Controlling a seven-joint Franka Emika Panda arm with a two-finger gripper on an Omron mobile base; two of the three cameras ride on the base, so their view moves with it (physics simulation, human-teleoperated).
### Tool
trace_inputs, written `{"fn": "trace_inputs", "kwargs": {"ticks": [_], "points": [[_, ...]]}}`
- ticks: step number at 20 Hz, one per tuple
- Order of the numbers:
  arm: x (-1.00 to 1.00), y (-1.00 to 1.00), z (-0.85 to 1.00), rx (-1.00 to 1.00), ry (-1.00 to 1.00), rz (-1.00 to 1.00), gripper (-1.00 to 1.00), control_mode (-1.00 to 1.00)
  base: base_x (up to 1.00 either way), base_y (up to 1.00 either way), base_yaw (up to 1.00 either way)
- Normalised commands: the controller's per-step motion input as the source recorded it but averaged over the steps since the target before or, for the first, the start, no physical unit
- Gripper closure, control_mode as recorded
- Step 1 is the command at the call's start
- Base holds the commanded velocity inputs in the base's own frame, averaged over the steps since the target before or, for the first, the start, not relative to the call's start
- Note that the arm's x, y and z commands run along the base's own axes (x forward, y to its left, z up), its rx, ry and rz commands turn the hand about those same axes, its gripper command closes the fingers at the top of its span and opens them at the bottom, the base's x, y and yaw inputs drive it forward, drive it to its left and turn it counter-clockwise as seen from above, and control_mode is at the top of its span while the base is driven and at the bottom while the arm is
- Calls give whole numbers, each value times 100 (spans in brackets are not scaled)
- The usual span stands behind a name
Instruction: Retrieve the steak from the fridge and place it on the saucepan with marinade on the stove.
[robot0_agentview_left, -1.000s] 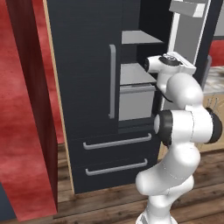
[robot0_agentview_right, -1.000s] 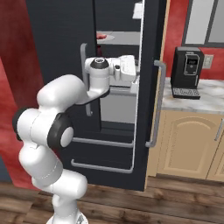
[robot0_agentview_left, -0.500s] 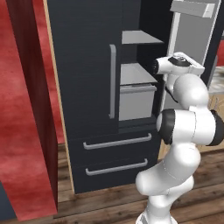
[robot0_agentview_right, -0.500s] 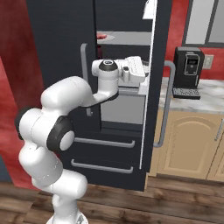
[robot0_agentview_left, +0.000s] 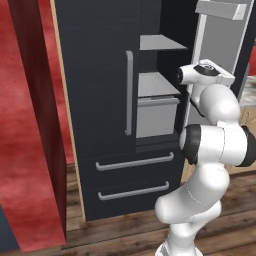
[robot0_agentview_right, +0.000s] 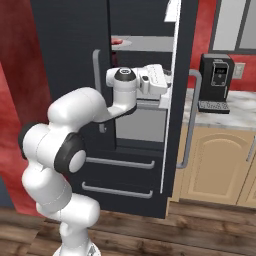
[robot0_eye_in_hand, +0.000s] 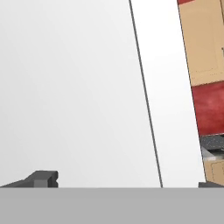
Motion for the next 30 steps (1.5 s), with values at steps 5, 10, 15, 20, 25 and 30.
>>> {"fn": "trace_inputs", "kwargs": {"ticks": [5,10,15,20,25,30], "points": [[0,-8,0,0,2,0,-100,-100,0,0,0],[-14,10,20,0,0,0,-100,-100,0,0,0],[-5,43,16,-1,0,1,-100,-100,0,0,0],[-5,67,14,-1,0,3,-100,-100,0,0,0],[-18,78,11,-1,0,10,-100,-100,0,0,0],[-22,84,13,0,3,20,-100,-100,0,0,0]]}}
